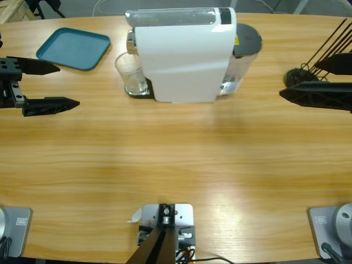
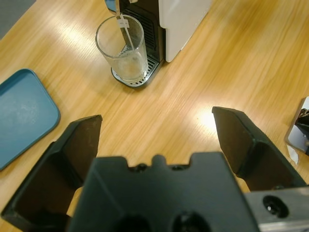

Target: Pour coffee

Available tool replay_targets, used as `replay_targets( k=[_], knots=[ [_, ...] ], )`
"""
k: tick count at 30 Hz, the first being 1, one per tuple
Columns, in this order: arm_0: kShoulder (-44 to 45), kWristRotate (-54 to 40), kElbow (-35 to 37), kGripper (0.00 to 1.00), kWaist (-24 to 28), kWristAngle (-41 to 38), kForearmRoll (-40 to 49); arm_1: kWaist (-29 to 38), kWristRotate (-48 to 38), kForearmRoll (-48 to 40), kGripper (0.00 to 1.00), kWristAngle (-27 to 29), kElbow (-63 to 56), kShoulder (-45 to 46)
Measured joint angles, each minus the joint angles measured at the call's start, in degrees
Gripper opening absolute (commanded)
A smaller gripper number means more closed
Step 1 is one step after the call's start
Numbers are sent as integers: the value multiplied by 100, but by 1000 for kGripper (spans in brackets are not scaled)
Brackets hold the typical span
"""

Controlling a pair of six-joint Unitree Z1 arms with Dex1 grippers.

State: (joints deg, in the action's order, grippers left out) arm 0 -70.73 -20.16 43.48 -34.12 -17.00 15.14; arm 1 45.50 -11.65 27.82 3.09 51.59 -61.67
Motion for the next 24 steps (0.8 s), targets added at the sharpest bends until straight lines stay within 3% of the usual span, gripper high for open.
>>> replay_targets(
  k=[24],
  knots=[
    [380,247,-130,1000,-26,-70,0,0,0,-23,1000,0,3,104]
  ],
)
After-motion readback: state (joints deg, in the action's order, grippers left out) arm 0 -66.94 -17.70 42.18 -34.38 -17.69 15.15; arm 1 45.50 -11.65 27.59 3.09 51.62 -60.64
